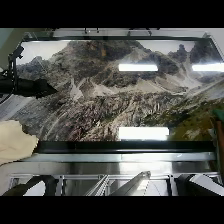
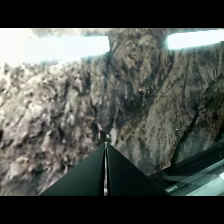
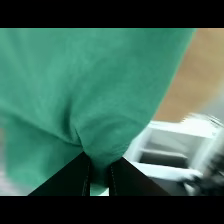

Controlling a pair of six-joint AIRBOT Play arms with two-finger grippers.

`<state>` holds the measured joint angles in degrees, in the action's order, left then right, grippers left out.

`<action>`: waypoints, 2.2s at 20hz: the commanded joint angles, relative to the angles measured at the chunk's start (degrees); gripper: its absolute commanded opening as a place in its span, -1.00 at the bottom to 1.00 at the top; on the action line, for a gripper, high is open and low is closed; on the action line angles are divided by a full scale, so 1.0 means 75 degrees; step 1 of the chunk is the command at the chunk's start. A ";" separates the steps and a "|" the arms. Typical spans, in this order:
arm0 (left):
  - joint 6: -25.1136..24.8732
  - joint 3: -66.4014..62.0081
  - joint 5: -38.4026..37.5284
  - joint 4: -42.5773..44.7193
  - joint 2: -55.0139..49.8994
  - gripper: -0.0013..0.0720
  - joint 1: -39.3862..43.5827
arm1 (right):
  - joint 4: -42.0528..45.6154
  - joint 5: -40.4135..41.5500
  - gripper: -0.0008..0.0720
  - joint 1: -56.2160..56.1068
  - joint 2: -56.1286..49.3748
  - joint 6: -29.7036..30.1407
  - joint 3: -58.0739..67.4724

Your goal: Fold the shirts.

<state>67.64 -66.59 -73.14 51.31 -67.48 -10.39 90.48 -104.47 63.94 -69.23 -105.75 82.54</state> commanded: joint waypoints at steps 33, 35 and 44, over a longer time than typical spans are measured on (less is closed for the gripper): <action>0.0125 0.3258 -0.0702 -0.0595 0.2699 -0.92 0.0539 | -0.3217 0.4497 -0.90 -0.9416 0.3031 -0.0017 -0.5313; 0.0122 0.3841 -0.0638 -0.0597 0.3121 -0.92 0.0539 | -0.3217 0.4940 -0.90 -1.0194 0.2993 -0.0105 -0.5747; 0.0122 0.4255 -0.0627 -0.0597 0.3483 -0.92 0.0539 | -0.3646 0.5132 -0.90 -1.0395 0.2751 -0.0099 -0.5764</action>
<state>68.51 -35.29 -77.82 46.85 -41.82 -6.33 63.92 -66.70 -13.34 -48.56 -106.34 39.66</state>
